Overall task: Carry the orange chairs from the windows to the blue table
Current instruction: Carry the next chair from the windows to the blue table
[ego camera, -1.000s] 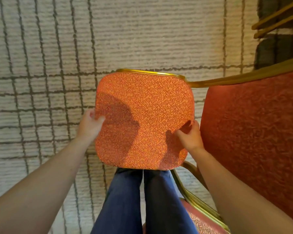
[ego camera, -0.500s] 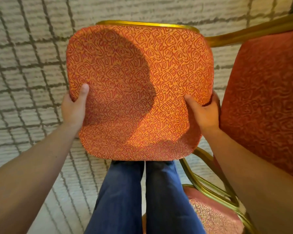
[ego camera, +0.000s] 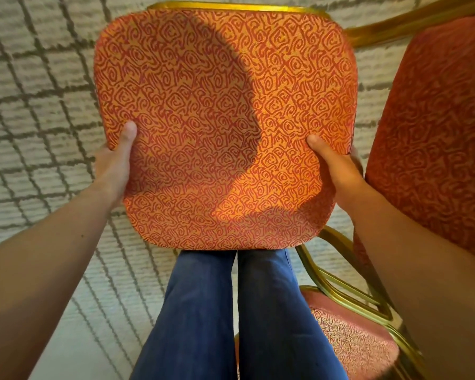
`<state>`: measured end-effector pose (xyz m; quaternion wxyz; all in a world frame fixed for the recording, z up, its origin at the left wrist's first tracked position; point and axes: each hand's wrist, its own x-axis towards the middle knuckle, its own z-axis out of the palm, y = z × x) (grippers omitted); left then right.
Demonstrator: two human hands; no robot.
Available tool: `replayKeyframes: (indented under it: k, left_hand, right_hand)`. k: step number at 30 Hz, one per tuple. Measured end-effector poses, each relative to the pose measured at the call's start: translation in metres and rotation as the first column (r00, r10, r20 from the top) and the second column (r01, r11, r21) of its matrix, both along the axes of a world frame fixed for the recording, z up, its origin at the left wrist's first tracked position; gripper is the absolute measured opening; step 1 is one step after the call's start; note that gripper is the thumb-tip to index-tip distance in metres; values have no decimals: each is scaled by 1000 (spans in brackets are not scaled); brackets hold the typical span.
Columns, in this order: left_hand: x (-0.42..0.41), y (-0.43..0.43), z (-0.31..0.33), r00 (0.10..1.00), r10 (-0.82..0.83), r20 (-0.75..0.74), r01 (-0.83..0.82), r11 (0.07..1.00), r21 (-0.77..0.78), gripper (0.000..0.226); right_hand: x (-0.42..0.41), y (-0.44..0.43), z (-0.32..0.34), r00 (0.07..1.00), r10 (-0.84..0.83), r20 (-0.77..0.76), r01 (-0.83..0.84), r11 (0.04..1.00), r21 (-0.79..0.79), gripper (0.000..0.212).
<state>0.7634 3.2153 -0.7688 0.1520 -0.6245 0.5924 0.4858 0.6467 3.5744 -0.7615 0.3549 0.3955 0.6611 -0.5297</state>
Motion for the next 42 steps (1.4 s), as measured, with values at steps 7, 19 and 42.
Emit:
replayKeyframes:
  k: [7,19,42]
  left_hand:
    - [-7,7,11,1000,-22,4,22,995,-93,108]
    - [-37,5,143,991,-65,-113,40,977,-210,79]
    - [-44,-7,379,967,-146,-208,98,969,-228,124]
  right_hand:
    - [-4,1,13,999,0,51,2,999,-43,33]
    - [-48,-7,146,994,113,-5,-113,986,-123,44]
    - [-73,-17,371,953,256,-165,-284,942,-181,55]
